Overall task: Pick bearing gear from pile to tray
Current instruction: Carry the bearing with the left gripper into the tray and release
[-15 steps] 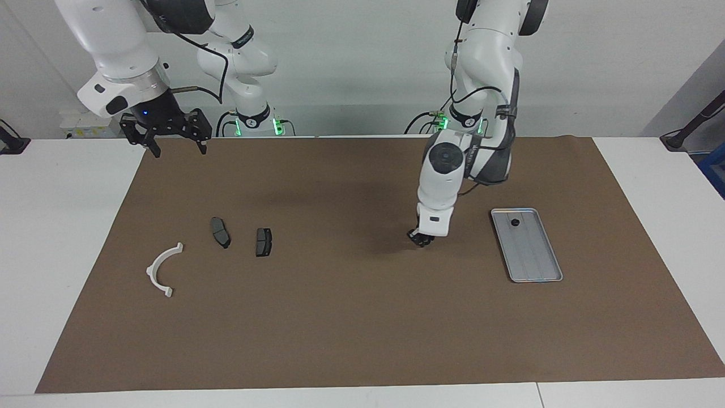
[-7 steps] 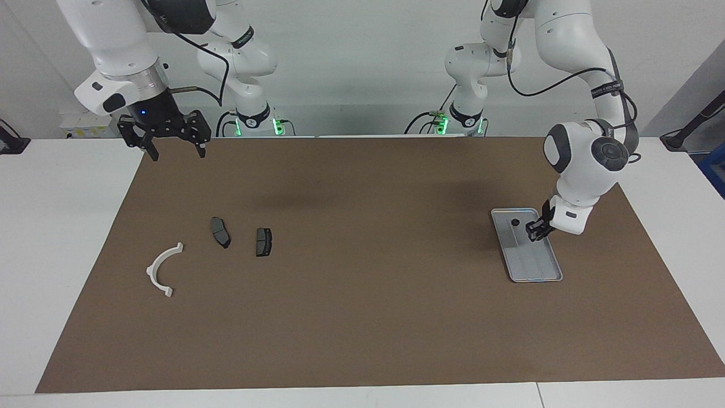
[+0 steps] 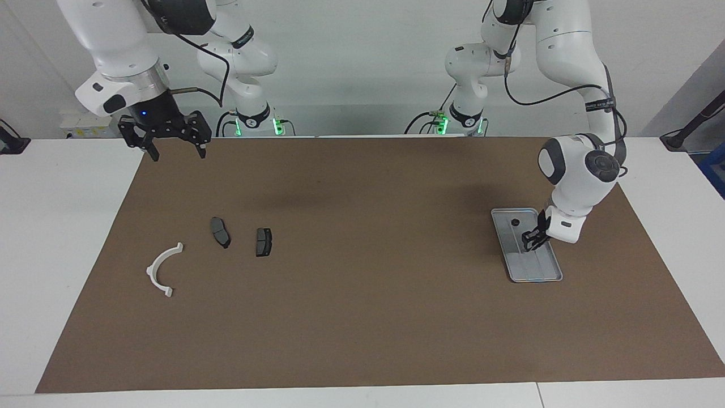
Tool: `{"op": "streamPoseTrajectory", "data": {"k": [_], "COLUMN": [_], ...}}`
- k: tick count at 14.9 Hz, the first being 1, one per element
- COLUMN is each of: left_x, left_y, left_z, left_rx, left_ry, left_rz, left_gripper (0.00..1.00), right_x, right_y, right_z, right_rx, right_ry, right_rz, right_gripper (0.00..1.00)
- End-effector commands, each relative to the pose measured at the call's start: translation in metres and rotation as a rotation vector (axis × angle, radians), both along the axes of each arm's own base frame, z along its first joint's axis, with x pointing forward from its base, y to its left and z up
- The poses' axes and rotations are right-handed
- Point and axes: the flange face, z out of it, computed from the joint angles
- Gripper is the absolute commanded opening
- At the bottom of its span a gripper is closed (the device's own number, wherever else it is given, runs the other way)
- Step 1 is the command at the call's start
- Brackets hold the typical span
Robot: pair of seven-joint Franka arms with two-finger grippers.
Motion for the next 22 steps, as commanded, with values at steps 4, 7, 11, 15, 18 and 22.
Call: {"op": "streamPoseTrajectory", "data": {"k": [4,7,11,15,18,22], "left_x": [-0.004,-0.006,-0.009,-0.013,-0.006,-0.035], "left_y": [-0.008,-0.009,-0.009,-0.010,-0.008,0.000], "left_z": [-0.012,-0.017,-0.021,-0.024,0.029,0.118], "left_rx": [-0.011,-0.011,-0.011,-0.011,-0.008,-0.001], "left_ry": [-0.032,-0.038,-0.032,-0.040,-0.005,0.031], "left_rz": [0.029,0.027,0.026,0.020,0.023,0.025], "left_gripper": [0.23,0.23,0.25,1.00,1.00,1.00], "right_x": [-0.006,-0.007,-0.009,-0.010,-0.010,-0.011], "right_y": [0.004,0.005,0.009,0.008,0.008,0.008], "right_z": [-0.006,-0.006,-0.005,-0.001,0.000,0.002], "right_rx": [0.023,0.022,0.040,0.041,0.041,0.041], "right_ry": [0.029,0.040,0.056,0.049,0.048,0.043], "right_rz": [-0.019,-0.017,-0.013,-0.012,-0.012,-0.011], "right_gripper": [1.00,1.00,1.00,1.00,1.00,1.00]}}
